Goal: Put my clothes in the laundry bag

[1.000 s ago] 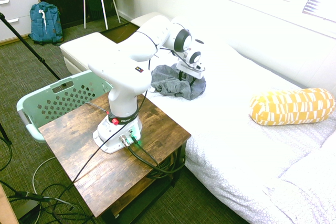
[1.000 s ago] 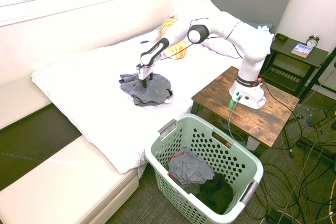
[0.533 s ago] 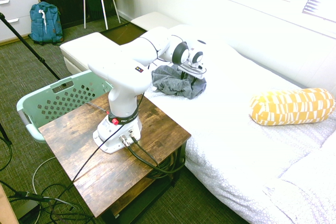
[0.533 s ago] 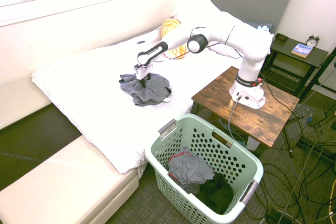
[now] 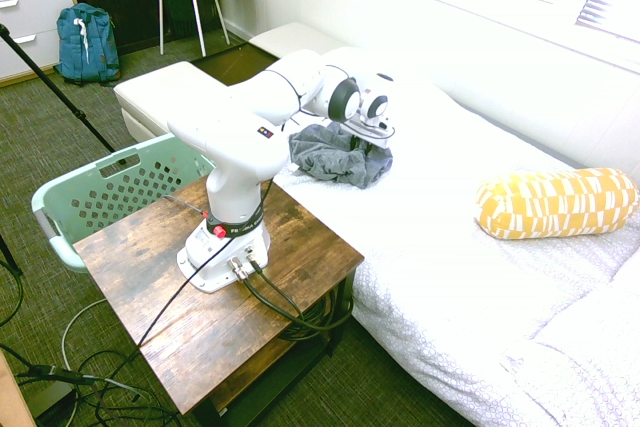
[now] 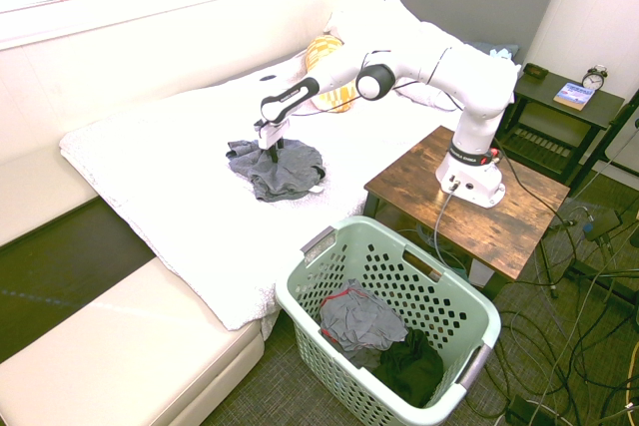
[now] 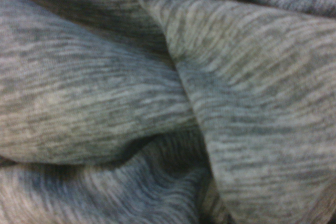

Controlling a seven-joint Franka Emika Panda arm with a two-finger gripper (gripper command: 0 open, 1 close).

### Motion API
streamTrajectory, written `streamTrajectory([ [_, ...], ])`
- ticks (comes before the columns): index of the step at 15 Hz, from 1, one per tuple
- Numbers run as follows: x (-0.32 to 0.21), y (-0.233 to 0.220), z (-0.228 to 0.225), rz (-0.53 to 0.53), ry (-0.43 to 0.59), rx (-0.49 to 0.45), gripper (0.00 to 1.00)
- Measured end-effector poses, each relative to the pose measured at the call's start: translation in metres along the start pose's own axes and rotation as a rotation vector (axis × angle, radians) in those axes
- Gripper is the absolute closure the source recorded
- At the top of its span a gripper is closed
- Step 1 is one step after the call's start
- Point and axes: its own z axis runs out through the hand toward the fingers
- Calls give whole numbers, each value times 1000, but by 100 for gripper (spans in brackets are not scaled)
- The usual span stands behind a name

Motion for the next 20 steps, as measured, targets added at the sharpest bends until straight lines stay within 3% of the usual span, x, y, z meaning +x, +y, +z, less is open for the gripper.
streamTrajectory([
  [9,-4,-8,-26,-13,48,24,100],
  [20,-98,-58,-172,-9,267,27,100],
])
